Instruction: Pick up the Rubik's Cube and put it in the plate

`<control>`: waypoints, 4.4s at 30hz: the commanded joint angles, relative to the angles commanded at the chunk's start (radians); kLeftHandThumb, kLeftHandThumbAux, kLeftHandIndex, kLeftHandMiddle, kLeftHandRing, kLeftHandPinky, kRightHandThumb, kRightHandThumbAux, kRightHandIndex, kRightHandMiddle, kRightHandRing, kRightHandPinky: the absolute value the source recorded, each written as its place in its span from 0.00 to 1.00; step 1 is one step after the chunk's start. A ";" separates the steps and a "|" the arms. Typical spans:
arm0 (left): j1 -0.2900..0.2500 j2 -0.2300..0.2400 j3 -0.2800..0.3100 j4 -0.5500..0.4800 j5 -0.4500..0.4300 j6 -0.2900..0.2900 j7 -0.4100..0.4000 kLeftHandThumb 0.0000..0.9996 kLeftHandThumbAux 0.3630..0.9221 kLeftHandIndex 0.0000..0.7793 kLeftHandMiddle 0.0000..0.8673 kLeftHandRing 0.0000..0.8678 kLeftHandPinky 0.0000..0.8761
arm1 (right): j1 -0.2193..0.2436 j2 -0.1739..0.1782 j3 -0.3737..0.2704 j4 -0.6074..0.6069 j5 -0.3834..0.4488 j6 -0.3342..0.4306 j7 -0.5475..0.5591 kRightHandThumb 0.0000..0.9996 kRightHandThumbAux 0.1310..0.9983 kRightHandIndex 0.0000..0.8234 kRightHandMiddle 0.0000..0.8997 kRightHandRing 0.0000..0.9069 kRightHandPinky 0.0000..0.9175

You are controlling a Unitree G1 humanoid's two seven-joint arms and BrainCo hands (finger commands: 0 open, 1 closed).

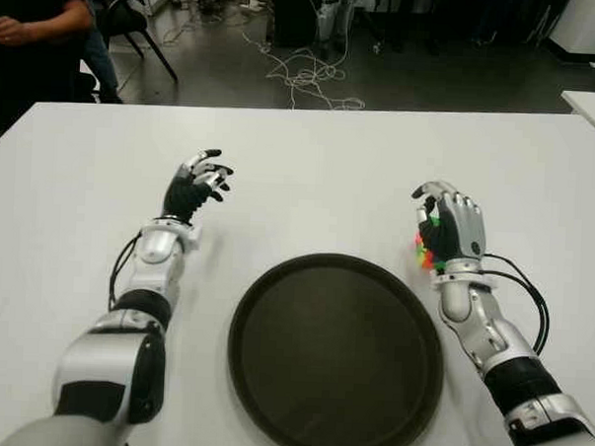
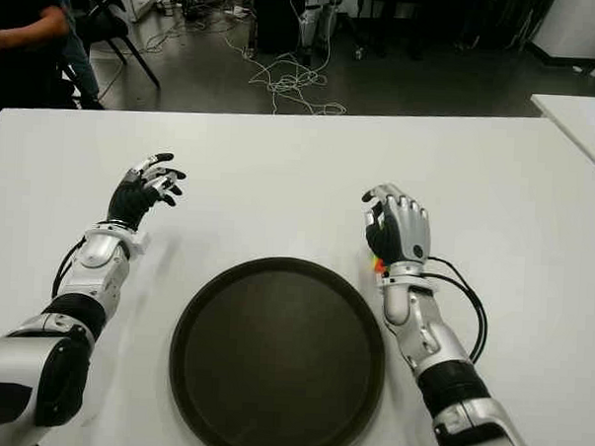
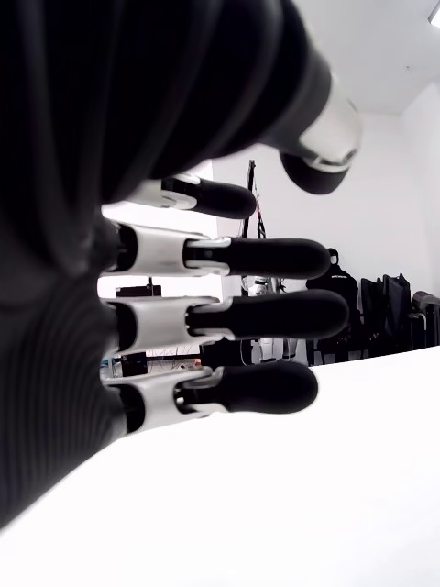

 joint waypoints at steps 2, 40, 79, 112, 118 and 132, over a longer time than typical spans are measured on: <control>0.000 0.000 0.000 0.000 0.000 0.000 0.000 0.17 0.52 0.28 0.48 0.58 0.64 | 0.001 0.000 -0.001 -0.002 -0.001 0.001 0.001 0.84 0.64 0.52 0.54 0.80 0.80; 0.002 0.004 -0.007 -0.005 0.007 0.000 0.006 0.15 0.54 0.30 0.50 0.59 0.64 | 0.109 -0.161 -0.057 -0.257 -0.004 0.107 0.296 0.01 0.70 0.02 0.02 0.01 0.01; 0.005 0.004 0.001 -0.004 0.004 -0.001 0.012 0.15 0.55 0.30 0.48 0.58 0.64 | 0.223 -0.214 -0.057 -0.308 -0.011 0.096 0.436 0.00 0.68 0.00 0.00 0.00 0.03; 0.005 0.008 0.000 0.003 0.005 0.002 -0.005 0.17 0.53 0.30 0.47 0.58 0.64 | 0.164 -0.172 0.014 -0.198 -0.064 0.119 0.409 0.00 0.71 0.00 0.01 0.04 0.06; 0.005 0.007 0.000 0.003 0.004 0.002 -0.008 0.18 0.52 0.30 0.49 0.58 0.65 | 0.147 -0.172 0.025 -0.175 -0.067 0.114 0.394 0.00 0.71 0.01 0.02 0.06 0.09; 0.004 0.013 -0.011 0.002 0.015 0.008 -0.010 0.14 0.52 0.29 0.49 0.58 0.64 | 0.117 -0.177 0.048 -0.152 -0.078 0.102 0.401 0.00 0.74 0.03 0.03 0.06 0.08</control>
